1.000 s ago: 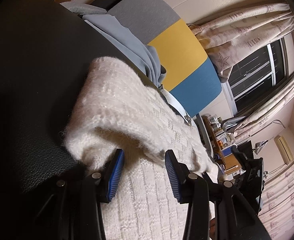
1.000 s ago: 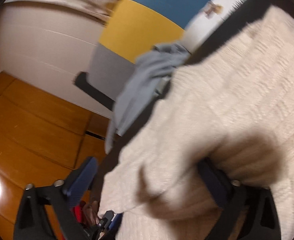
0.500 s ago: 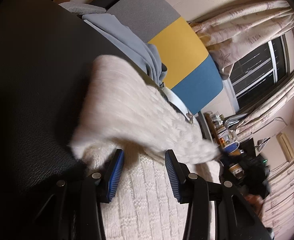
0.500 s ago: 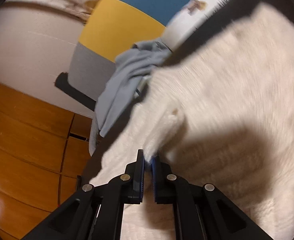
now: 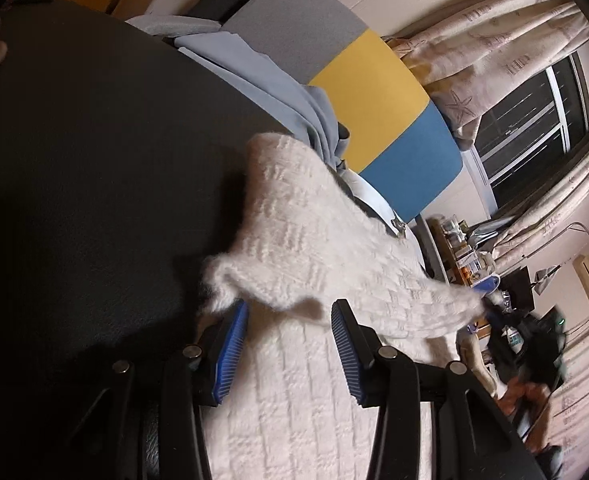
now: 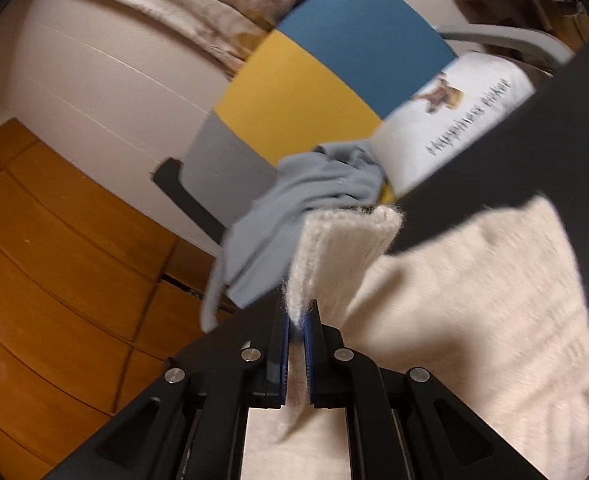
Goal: Fold clothes
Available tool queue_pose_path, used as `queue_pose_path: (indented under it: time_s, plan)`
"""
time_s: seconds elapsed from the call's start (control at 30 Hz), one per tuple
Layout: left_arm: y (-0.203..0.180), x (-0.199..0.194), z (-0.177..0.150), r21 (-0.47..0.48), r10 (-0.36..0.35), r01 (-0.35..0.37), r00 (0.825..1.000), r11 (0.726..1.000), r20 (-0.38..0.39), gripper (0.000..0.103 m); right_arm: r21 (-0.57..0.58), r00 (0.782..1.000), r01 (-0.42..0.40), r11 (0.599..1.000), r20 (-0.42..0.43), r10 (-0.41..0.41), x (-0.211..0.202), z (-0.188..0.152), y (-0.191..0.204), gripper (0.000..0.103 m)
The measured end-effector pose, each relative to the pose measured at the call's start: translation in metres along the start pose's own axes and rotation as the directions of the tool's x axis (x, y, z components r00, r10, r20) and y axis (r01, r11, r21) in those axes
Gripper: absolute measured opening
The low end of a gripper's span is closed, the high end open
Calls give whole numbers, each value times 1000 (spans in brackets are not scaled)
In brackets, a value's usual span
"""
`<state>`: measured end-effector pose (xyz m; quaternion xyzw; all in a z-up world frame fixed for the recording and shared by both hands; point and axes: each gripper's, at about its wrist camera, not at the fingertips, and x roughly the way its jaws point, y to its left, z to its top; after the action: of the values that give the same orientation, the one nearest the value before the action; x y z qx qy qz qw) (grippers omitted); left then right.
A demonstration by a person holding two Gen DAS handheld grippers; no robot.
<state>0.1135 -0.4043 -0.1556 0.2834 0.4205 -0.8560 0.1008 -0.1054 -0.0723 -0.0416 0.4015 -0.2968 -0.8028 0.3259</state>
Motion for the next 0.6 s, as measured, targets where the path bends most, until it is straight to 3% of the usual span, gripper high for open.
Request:
queue_pose_path:
  time_s: [0.17, 0.27, 0.33, 0.43, 0.53, 0.6]
  plan:
    - [-2, -9, -13, 64, 36, -36, 999, 997, -8, 44, 52, 995, 90, 995, -40, -88, -12, -31, -56, 7]
    - [1, -11, -6, 14, 14, -14, 999, 1000, -34, 45, 113, 992, 118, 987, -57, -112, -14, -43, -87, 7]
    - [4, -12, 0, -66, -63, 61, 997, 996, -33, 46, 146, 995, 93, 985, -57, -85, -14, -47, -99, 8]
    - [-1, -14, 6, -73, -89, 88, 996, 993, -6, 48, 225, 1000, 4, 974, -22, 1, -16, -46, -109, 15]
    - [-9, -3, 6, 2, 60, -60, 997, 998, -44, 48, 257, 1000, -20, 966, 6, 19, -17, -40, -113, 24]
    - [-6, -1, 4, 14, 92, -92, 994, 996, -53, 43, 205, 1000, 22, 978, 7, -23, -18, -34, -104, 24]
